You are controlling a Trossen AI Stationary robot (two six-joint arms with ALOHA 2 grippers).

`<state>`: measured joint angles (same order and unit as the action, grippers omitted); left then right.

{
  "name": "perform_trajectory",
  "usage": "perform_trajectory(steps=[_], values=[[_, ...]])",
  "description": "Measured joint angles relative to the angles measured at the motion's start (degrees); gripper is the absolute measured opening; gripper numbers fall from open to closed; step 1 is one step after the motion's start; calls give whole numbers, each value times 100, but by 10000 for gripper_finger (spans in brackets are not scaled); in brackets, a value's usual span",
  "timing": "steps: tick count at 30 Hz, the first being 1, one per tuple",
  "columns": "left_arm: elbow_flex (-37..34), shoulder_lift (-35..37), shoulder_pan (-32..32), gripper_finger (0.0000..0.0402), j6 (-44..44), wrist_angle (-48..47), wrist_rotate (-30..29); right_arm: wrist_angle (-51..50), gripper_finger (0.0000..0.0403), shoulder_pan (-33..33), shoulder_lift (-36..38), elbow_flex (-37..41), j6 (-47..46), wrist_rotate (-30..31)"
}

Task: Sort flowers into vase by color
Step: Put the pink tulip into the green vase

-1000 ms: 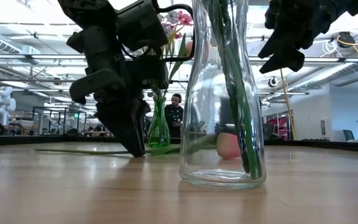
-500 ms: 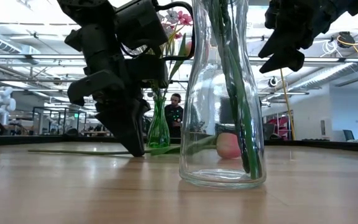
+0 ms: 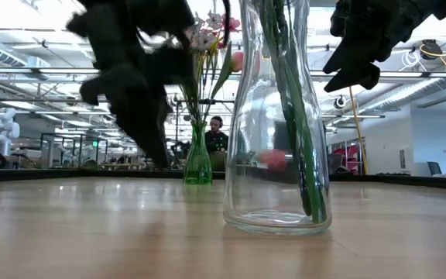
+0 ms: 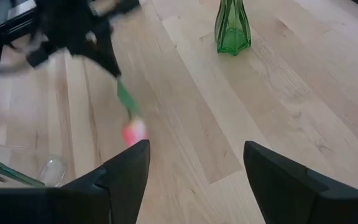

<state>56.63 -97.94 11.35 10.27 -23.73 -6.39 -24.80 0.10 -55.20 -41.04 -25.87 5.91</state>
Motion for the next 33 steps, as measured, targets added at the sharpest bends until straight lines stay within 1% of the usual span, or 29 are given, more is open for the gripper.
perform_trajectory(steps=[3,5,7,9,12,14,17,20,23,26,29,31,33], values=[[1,481,91,2,142,-492,-602,-1,251,0,0,0,0,0],[-5,851,169,2,148,-663,-943,1,251,0,2,0,0,0],[-16,1247,241,1,148,-603,-1258,-24,251,0,0,0,0,0],[-169,1664,305,1,155,-454,-1573,-19,251,0,2,0,0,2],[-541,2297,385,1,281,147,-2142,-20,251,0,0,0,-26,2],[-844,2695,459,1,171,908,-2493,-18,251,0,0,0,-28,2],[-1395,3129,543,0,-300,2130,-2838,-8,251,0,0,0,-44,7],[-1941,3374,548,0,-880,3653,-3035,14,251,0,0,0,-44,14],[-2463,3383,493,0,-1573,5485,-3068,31,251,0,-2,0,-45,106],[-2918,3282,407,0,-2320,7260,-2905,82,251,0,0,0,-46,256],[-3326,3202,291,0,-2939,8684,-2580,112,251,0,0,0,-46,390],[-3529,3173,170,0,-3191,9330,-2331,101,251,-1,0,0,-46,491],[-3680,3168,29,0,-3340,9772,-2029,106,251,-2,0,0,-43,508]])
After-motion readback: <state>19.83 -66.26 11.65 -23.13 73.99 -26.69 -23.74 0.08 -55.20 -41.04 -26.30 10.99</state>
